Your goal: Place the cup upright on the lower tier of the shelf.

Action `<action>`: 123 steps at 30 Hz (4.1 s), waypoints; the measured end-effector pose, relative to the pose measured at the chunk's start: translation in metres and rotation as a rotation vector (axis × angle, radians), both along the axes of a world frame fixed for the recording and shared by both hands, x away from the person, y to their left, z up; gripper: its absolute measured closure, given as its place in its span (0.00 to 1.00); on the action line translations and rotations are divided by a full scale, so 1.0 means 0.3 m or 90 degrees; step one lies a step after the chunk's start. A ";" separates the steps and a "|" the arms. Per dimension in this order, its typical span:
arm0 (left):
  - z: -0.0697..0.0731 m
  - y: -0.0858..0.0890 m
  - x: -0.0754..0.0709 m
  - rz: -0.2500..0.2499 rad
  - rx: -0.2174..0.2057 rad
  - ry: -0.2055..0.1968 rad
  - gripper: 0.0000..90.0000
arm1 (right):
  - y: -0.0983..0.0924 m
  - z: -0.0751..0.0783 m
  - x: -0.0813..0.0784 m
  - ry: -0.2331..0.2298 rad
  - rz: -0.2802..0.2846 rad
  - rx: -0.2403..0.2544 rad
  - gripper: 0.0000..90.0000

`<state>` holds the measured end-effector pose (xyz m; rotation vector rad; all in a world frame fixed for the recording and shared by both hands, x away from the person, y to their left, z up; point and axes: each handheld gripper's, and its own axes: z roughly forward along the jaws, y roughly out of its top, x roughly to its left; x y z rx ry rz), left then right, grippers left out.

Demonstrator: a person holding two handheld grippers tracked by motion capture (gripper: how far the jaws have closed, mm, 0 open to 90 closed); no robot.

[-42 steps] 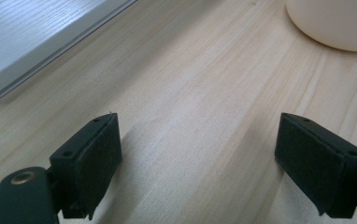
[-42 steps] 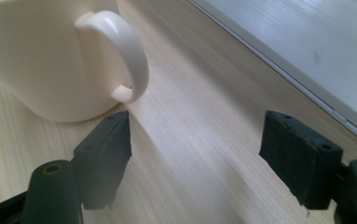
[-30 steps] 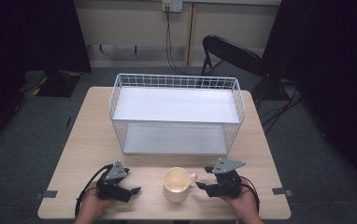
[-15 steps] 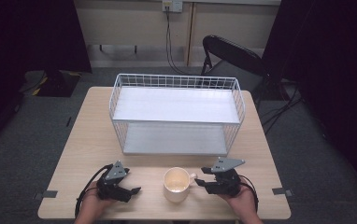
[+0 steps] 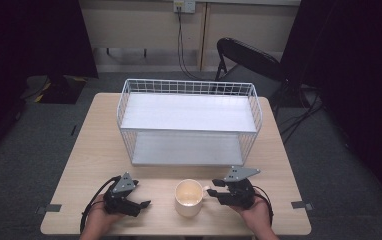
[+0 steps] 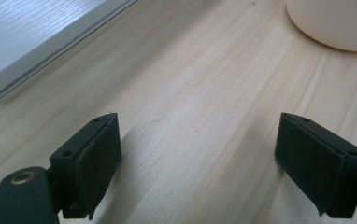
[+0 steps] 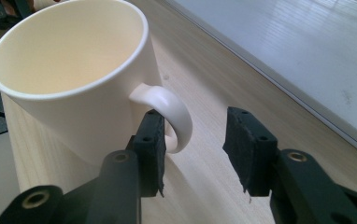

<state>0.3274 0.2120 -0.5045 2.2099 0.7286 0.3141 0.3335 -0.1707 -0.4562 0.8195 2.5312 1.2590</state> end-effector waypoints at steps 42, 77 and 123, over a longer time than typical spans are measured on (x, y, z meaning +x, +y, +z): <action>0.000 0.000 0.000 0.000 0.000 0.000 0.16 | 0.005 -0.009 -0.005 0.020 0.014 0.030 0.83; 0.000 0.001 0.000 0.002 -0.001 0.000 0.16 | 0.022 -0.011 -0.015 -0.044 -0.057 0.034 0.92; 0.000 0.001 0.000 0.002 -0.001 0.000 0.16 | -0.045 0.036 0.056 -0.008 -0.169 0.080 0.95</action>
